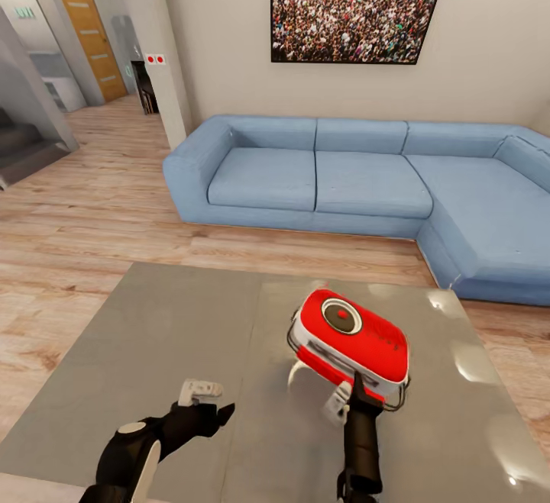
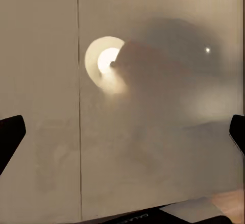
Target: Turn on the radio receiver that's on the table in the living room.
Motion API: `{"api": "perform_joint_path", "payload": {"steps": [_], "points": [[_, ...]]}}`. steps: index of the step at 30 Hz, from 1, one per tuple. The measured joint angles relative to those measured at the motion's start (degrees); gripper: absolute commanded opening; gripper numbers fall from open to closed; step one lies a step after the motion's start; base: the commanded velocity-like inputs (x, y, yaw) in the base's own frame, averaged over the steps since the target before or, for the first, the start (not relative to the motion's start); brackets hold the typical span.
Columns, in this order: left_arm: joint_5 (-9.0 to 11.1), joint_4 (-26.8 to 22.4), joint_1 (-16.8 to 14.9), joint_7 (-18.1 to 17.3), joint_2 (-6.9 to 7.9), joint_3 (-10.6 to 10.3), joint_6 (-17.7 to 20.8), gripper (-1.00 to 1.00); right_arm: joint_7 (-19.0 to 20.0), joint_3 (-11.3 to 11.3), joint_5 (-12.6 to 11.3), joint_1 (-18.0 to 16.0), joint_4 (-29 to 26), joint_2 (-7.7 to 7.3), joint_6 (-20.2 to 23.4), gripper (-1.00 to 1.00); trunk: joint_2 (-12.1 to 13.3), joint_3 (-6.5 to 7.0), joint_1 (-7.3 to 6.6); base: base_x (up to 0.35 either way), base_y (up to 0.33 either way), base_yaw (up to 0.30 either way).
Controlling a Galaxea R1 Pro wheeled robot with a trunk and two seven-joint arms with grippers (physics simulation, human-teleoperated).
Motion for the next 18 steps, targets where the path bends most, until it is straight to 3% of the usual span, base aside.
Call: {"api": "perform_joint_path", "payload": {"steps": [2,5,9,13,18], "points": [[0.1,-0.1,-1.3,0.0,-0.37,0.0,0.8,1.00,1.5,0.2,5.4,0.0,5.2,0.35,-2.1,-1.00,0.0,0.00,0.00,0.000,0.000,0.000],[0.1,-0.3,-2.5,-0.1,-0.54,0.0,2.4,1.00,1.8,0.8,8.2,0.0,6.8,0.44,-2.5,-1.00,0.0,0.00,0.00,0.000,0.000,0.000],[0.5,-0.5,-5.5,-1.3,-0.71,0.0,4.6,1.00,1.5,4.3,9.4,0.0,7.8,0.47,-2.8,-1.00,0.0,0.00,0.00,0.000,0.000,0.000],[2.8,-0.7,-8.1,-3.8,-0.61,0.0,8.0,1.00,1.4,5.5,9.5,0.0,8.1,0.47,-2.7,-1.00,0.0,0.00,0.00,0.000,0.000,0.000],[3.8,-0.7,-9.0,-4.6,-0.56,0.0,9.1,1.00,1.3,6.2,9.4,0.0,9.4,0.46,-2.7,-1.00,0.0,0.00,0.00,0.000,0.000,0.000]]}}
